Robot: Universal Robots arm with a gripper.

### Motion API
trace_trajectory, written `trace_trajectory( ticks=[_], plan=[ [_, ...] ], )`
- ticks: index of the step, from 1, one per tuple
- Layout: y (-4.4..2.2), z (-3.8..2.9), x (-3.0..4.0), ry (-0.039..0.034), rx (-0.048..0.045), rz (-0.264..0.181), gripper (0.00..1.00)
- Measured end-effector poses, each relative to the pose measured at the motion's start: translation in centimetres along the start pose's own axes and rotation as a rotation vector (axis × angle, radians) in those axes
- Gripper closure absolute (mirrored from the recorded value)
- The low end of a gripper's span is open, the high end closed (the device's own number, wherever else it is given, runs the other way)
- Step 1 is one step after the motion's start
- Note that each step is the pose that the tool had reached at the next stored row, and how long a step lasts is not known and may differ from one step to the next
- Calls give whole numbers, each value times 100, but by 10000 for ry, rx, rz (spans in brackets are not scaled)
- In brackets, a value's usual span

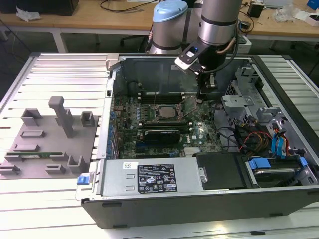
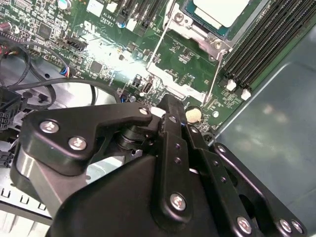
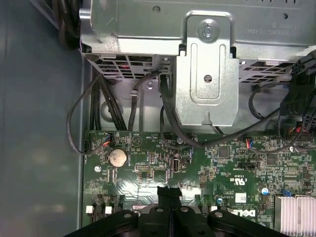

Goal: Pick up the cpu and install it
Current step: 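Close the cpu cover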

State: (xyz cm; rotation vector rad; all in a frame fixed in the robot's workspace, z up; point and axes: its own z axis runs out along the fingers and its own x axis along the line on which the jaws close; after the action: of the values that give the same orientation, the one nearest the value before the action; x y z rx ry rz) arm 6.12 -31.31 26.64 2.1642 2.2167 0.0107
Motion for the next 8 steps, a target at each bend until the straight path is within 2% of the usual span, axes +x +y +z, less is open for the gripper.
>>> trace_trajectory(
  ticks=[4, 8],
  plan=[
    [48, 29, 0, -1, 0, 2, 89],
    [75, 122, 1, -1, 5, 2, 89]
  ],
)
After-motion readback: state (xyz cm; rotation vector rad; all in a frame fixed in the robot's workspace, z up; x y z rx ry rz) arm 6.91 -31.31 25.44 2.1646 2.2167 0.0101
